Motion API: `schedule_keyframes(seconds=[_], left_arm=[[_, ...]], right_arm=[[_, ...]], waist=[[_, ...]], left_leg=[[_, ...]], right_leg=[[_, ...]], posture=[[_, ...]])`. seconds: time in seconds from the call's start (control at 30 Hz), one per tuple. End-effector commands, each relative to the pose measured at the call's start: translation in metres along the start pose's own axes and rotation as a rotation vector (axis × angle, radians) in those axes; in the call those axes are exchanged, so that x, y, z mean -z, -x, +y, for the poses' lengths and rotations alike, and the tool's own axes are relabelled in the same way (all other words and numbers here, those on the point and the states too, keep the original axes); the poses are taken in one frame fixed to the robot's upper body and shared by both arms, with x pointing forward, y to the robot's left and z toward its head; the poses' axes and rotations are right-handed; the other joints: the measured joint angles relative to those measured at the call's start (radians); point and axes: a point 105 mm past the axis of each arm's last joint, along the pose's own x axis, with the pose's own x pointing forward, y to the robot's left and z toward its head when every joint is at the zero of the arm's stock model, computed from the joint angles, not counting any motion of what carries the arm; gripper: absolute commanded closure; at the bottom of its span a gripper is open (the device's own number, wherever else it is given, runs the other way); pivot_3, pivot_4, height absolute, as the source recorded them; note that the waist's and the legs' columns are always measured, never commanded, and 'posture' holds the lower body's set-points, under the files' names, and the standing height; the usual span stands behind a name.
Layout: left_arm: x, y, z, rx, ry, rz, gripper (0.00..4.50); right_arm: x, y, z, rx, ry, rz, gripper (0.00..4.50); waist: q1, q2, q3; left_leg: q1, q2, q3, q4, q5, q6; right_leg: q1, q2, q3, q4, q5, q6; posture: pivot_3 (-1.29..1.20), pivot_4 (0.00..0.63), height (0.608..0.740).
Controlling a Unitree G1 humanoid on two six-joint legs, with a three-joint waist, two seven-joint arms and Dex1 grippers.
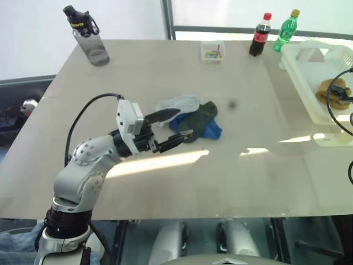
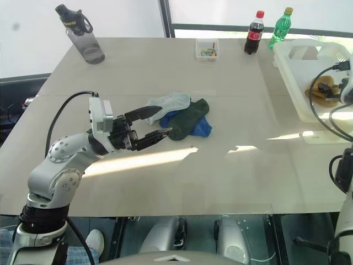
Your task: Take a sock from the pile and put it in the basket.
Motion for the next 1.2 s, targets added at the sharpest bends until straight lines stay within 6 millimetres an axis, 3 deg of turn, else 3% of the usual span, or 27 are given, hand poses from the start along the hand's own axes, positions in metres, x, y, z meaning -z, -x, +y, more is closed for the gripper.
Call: schedule_keyframes(seconds=[0.03, 0.23, 0.37, 0.43, 0.57, 0.73, 0.83, 0.9, 1.2], left_arm=[[-0.012, 0.002, -0.001, -0.01, -0.057, -0.026, 0.84], [-0.008, 0.009, 0.003, -0.055, -0.061, 0.007, 0.84], [-0.006, 0.021, 0.001, -0.099, -0.051, 0.035, 0.84], [-0.004, 0.031, -0.002, -0.129, -0.04, 0.06, 0.84], [0.003, 0.051, -0.01, -0.23, -0.014, 0.111, 0.84], [0.014, 0.075, -0.022, -0.334, 0.034, 0.166, 0.84], [0.027, 0.093, -0.029, -0.403, 0.04, 0.253, 0.84], [0.028, 0.103, -0.026, -0.459, 0.029, 0.269, 0.84], [0.028, 0.114, -0.032, -0.448, 0.021, 0.298, 0.84]], right_arm=[[-0.029, 0.008, -0.006, -0.011, 0.099, -0.137, 0.05], [-0.053, 0.016, 0.042, -0.342, 0.123, -0.274, 0.05], [-0.063, 0.036, 0.077, -0.57, 0.087, -0.44, 0.05], [-0.059, 0.054, 0.098, -0.715, 0.01, -0.477, 0.05], [-0.015, 0.103, 0.147, -1.005, -0.05, -0.401, 0.05], [0.018, 0.131, 0.155, -1.106, -0.077, -0.29, 0.05], [0.037, 0.147, 0.156, -1.168, -0.044, -0.249, 0.05], [0.049, 0.154, 0.156, -1.206, -0.03, -0.195, 0.05], [0.056, 0.15, 0.155, -1.186, 0.03, -0.203, 0.05]], waist=[[-0.001, 0.0, 0.0], [-0.004, 0.0, 0.0], [-0.001, 0.0, 0.0], [0.005, 0.0, 0.0], [0.024, 0.0, -0.001], [0.024, 0.002, 0.0], [0.023, 0.002, 0.0], [0.024, 0.002, 0.0], [0.024, 0.002, 0.0]], left_leg=[[0.0, 0.0, 0.0, 0.0, 0.0, 0.0], [0.001, 0.001, 0.0, 0.0, 0.0, 0.0], [0.001, 0.001, 0.0, 0.001, 0.0, 0.0], [0.0, 0.001, 0.0, 0.001, 0.0, 0.0], [0.0, 0.002, -0.004, 0.001, 0.0, 0.0], [0.002, 0.001, -0.005, 0.003, 0.0, 0.001], [0.018, 0.001, -0.005, 0.0, -0.004, 0.006], [0.018, 0.001, -0.005, 0.0, -0.004, 0.006], [0.018, 0.001, -0.005, 0.0, -0.002, 0.004]], right_leg=[[0.0, 0.0, 0.0, 0.0, 0.0, 0.0], [0.0, 0.0, 0.001, 0.001, 0.0, 0.0], [0.0, 0.0, 0.0, 0.001, 0.0, 0.0], [0.0, -0.001, 0.0, 0.001, 0.0, 0.0], [0.003, -0.001, -0.004, -0.001, 0.0, 0.0], [0.006, -0.003, -0.003, 0.0, 0.003, 0.002], [0.021, -0.003, -0.003, -0.003, 0.002, 0.001], [0.02, -0.003, -0.003, -0.002, 0.002, 0.001], [0.02, -0.003, -0.002, -0.002, 0.002, 0.001]], posture=[[0.0, 0.15, 0.74], [0.0, 0.15, 0.74], [0.0, 0.15, 0.74], [0.0, 0.15, 0.74], [0.0, 0.15, 0.74], [0.0, 0.15, 0.74], [0.0, 0.15, 0.74], [0.0, 0.15, 0.74], [0.0, 0.15, 0.74]])
